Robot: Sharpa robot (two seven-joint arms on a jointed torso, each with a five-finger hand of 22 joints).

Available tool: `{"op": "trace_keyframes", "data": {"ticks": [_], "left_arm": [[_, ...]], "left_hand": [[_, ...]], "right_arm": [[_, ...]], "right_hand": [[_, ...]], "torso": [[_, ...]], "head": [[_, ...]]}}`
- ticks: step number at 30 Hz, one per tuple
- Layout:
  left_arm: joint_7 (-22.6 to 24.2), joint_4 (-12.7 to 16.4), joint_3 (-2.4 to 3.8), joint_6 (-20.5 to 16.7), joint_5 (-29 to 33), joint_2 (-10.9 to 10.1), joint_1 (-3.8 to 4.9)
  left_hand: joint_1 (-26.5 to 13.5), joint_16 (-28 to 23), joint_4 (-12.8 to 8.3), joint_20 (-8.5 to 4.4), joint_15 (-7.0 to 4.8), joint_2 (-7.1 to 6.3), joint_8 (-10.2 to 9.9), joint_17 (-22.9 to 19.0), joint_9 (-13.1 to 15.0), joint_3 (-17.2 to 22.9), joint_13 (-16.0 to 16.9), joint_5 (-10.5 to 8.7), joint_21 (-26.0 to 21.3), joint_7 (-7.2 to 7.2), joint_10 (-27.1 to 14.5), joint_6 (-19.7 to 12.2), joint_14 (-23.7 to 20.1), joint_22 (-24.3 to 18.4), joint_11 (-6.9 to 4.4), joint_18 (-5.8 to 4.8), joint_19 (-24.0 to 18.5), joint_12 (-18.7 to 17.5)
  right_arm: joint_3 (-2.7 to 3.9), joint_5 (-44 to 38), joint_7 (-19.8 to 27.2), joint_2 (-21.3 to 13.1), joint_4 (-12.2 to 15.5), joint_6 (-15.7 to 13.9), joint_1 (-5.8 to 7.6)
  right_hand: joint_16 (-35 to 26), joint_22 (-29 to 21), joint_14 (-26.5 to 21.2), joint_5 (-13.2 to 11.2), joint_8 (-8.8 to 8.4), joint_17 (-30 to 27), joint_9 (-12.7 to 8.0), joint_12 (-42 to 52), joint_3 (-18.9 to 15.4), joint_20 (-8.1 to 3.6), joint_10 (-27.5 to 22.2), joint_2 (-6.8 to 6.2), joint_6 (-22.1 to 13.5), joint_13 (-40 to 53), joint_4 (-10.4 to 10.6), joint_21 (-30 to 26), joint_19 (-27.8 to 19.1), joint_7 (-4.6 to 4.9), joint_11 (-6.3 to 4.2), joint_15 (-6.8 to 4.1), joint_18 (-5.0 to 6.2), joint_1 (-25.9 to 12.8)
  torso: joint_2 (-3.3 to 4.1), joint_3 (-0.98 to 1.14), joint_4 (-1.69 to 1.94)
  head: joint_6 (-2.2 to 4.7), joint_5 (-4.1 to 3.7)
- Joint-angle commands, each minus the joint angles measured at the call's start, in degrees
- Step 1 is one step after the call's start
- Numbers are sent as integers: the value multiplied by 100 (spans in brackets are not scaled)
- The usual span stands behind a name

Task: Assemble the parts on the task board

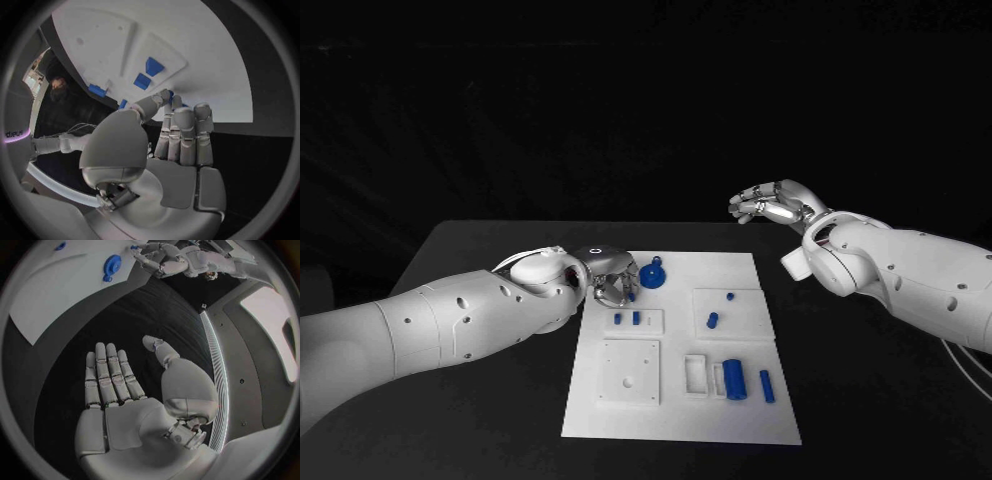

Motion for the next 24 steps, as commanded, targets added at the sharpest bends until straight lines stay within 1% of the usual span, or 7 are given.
{"op": "trace_keyframes", "data": {"ticks": [1,4,5,10,13,22,24], "left_arm": [[69,17,-5,-158,161,-5,-11],[85,19,-4,-325,245,-19,-12],[95,17,-4,-395,290,-28,-12],[79,-5,-2,-490,369,-48,-13],[64,-8,-1,-463,391,-70,-13],[64,-31,1,-440,503,-141,-15],[64,-36,1,-421,569,-183,-16]], "left_hand": [[2,-15,-22,-83,39,-87,-56,-7,-33,0,-13,-24,-29,54,-28,-113,-19,80,38,139,-4,-39],[-15,-27,-14,-36,90,-258,-167,-25,-89,-38,-31,-34,-43,17,-159,-345,-39,78,90,161,-3,-130],[-26,-30,-1,-27,97,-295,-180,-30,-96,-48,-30,-33,-45,46,-170,-378,-42,77,97,169,0,-140],[-26,-39,39,-4,116,-411,-235,-49,-124,-61,-25,-22,-59,12,-217,-529,-42,71,116,202,20,-179],[-10,-44,57,9,127,-441,-252,-60,-133,-57,-24,-18,-67,29,-247,-592,-41,69,128,216,28,-199],[31,-50,71,21,133,-439,-192,-75,-111,-46,-11,16,-79,87,-258,-538,-41,69,134,234,33,-205],[61,-49,66,23,133,-422,-167,-79,-102,-32,-6,53,-81,103,-258,-511,-39,71,133,239,34,-204]], "right_arm": [[6,3,16,-5,-2,11,2],[6,3,17,-7,-1,13,2],[6,3,17,-7,-1,13,2],[6,3,16,-12,-5,13,2],[6,3,15,-15,-3,17,2],[5,-60,-34,-30,-2,77,-1],[5,-134,-71,-41,7,136,-6]], "right_hand": [[35,19,-57,-29,38,-6,-8,0,10,35,44,7,21,-8,8,-31,25,175,-2,-3,109,-23],[35,19,-58,-29,38,-7,-8,0,10,35,43,6,20,-8,7,-32,24,175,-2,-3,109,-22],[35,20,-58,-29,38,-7,-8,0,10,35,43,6,20,-8,6,-33,24,175,-2,-3,109,-22],[35,21,-58,-30,38,-8,-9,0,10,35,42,5,19,-9,5,-34,24,175,-2,-3,109,-22],[35,22,-59,-30,38,-9,-9,0,9,35,42,5,19,-9,5,-35,25,176,-2,-2,109,-22],[39,29,-60,-46,41,-13,-11,1,19,34,43,9,19,-8,-12,-42,26,174,-3,-3,113,3],[51,47,-55,-181,49,-19,-14,5,47,34,49,20,22,-7,-43,-53,34,172,-6,-6,119,78]], "torso": [[0,-3,-1],[0,-3,0],[0,-4,0],[3,-3,0],[1,-2,-3],[1,-3,-5],[1,-3,-7]], "head": [[-2,0],[0,2],[0,2],[-1,-5],[-6,-5],[2,-14],[6,-15]]}}
